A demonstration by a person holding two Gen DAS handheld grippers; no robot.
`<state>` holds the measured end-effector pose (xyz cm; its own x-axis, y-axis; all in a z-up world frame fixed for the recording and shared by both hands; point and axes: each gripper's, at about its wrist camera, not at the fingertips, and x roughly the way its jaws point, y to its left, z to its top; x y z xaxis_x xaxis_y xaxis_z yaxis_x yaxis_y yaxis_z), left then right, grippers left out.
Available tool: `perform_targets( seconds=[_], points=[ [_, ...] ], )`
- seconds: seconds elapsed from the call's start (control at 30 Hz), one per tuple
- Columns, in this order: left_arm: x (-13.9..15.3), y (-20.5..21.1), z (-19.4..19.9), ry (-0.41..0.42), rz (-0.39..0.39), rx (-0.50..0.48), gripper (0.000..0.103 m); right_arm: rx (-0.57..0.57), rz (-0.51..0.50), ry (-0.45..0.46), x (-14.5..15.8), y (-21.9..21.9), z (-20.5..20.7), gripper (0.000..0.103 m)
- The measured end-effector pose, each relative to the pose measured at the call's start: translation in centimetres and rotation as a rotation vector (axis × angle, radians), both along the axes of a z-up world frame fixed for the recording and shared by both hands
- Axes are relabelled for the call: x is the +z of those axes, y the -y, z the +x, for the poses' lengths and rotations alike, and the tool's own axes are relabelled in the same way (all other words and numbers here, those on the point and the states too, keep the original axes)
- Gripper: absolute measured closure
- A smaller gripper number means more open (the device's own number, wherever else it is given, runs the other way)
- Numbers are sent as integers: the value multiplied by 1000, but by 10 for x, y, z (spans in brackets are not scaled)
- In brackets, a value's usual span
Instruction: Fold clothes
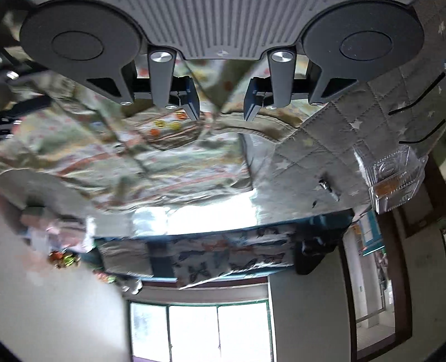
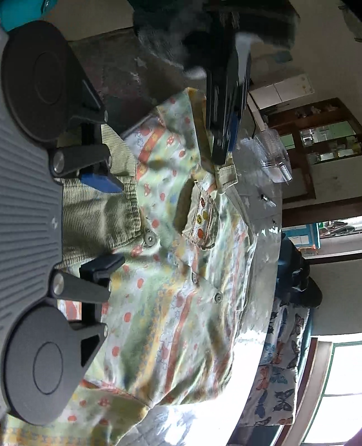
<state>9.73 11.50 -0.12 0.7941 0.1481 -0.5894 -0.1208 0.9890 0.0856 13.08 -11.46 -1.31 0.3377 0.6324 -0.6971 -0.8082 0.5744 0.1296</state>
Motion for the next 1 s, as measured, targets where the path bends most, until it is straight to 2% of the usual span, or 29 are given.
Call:
perform_targets(
  seconds=[0.1,0.17,0.3,0.37,0.4,0.43,0.6,0.83,1.0],
  points=[
    [-12,0,14,-30,35,28,65,3,0,10,-2,-2,-3,46],
    [-19,-2,20,-39,40,39,65,13,1,14,-3,-3,-5,34],
    [-24,-6,21,-37,28,64,65,23,-1,31,-5,-7,-9,25],
    [-24,-9,19,-32,4,61,73,21,3,31,-6,-7,-9,21],
    [-23,-10,18,-29,-8,60,86,19,3,31,-6,-7,-9,21],
    [-21,-12,17,-24,-19,67,92,17,3,31,-6,-7,-9,20],
    [-7,-27,0,37,-84,129,98,15,4,29,-6,-7,-9,19],
    [13,-69,-45,124,-127,322,99,14,2,30,-6,-7,-9,18],
    [12,-101,-90,148,-138,492,99,12,-2,28,-6,-6,-9,11]
  ],
)
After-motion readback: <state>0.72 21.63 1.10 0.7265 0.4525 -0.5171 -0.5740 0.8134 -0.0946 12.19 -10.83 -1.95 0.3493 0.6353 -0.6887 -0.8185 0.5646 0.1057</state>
